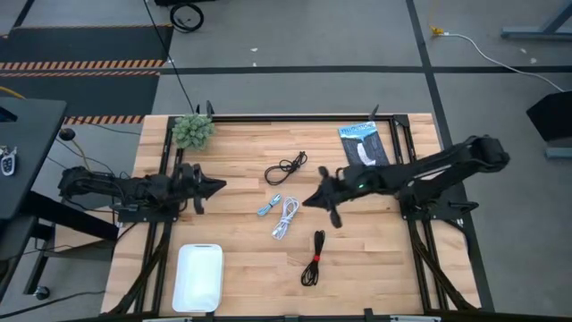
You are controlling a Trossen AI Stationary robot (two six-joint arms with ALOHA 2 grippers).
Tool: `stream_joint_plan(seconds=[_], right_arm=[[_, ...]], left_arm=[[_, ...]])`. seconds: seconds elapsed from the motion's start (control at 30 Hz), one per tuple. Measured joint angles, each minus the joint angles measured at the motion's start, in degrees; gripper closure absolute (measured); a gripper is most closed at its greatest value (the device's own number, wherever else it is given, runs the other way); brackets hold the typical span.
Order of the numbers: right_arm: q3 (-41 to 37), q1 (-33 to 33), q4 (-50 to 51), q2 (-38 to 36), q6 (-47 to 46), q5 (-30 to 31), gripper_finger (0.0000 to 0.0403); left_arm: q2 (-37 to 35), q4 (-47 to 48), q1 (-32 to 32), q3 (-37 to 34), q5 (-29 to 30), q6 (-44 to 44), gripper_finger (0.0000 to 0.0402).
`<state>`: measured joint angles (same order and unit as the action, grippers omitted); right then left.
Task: Pick and place USB-C Cables
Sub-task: Put the white charger cable into the white bin
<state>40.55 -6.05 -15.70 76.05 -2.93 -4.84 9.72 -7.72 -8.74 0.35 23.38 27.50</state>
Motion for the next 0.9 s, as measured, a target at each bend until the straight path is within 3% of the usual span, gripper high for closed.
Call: stream_joint_plan(seconds=[0.17, 0.4, 0.63, 0.9], right_arm=[[3.77, -2.15, 2.47, 6.55, 5.66, 1.33, 0.0391], [14.9, -4.3, 18.46, 15.34, 10.05, 9.42, 0.0369], [24.54, -6.36, 26.94, 25.01, 18.13, 11.34, 0.0295], [34.28, -8.14, 34.27, 34.01, 22.97, 11.39, 0.0197]], left_arm=[[0.03, -1.36, 0.0, 0.01, 0.55, 4.86, 0.0377], [0.01, -1.71, 0.0, 0.0, 0.57, 4.88, 0.0377], [0.47, -1.48, -0.19, 0.0, -5.66, 4.64, 0.0377], [1.15, -1.43, -0.19, -0.01, -5.49, 4.91, 0.0376]])
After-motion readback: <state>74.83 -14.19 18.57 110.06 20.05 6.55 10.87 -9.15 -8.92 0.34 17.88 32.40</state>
